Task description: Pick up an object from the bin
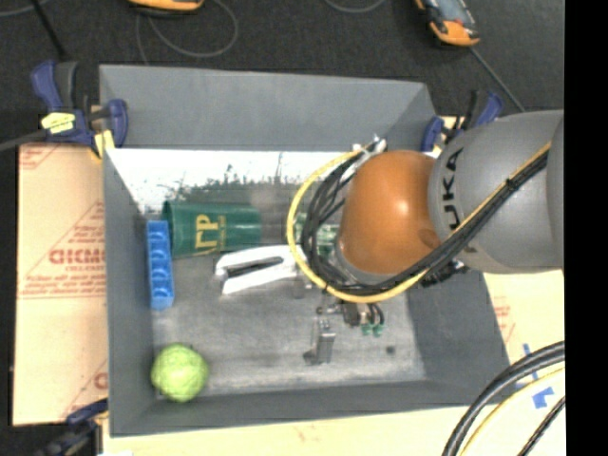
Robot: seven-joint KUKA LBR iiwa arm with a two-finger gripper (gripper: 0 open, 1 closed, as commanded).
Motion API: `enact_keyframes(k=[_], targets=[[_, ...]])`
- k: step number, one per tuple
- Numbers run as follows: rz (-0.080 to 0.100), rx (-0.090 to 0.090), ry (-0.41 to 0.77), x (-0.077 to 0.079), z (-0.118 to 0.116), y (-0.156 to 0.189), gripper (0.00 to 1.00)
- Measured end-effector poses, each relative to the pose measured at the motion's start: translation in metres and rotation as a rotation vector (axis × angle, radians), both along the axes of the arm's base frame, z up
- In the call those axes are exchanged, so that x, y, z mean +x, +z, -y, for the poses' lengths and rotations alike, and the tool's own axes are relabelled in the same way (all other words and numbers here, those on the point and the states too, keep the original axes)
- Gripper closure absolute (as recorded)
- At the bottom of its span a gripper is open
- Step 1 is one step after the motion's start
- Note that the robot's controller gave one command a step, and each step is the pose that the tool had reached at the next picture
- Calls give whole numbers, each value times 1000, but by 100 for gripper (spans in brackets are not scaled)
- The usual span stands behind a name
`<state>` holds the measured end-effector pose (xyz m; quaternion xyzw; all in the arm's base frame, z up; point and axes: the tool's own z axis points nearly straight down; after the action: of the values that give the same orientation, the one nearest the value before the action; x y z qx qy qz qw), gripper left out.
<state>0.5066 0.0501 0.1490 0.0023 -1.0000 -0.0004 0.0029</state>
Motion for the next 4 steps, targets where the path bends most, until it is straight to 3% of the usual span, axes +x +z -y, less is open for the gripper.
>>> enact_keyframes(k=[1, 2, 3, 4], targets=[[8, 1, -2, 2, 0, 5, 0], [15, 2, 0, 81, -46, -53, 0], [4, 0, 8, 91, -44, -38, 0], [12, -3, -4, 128, 10, -49, 0]])
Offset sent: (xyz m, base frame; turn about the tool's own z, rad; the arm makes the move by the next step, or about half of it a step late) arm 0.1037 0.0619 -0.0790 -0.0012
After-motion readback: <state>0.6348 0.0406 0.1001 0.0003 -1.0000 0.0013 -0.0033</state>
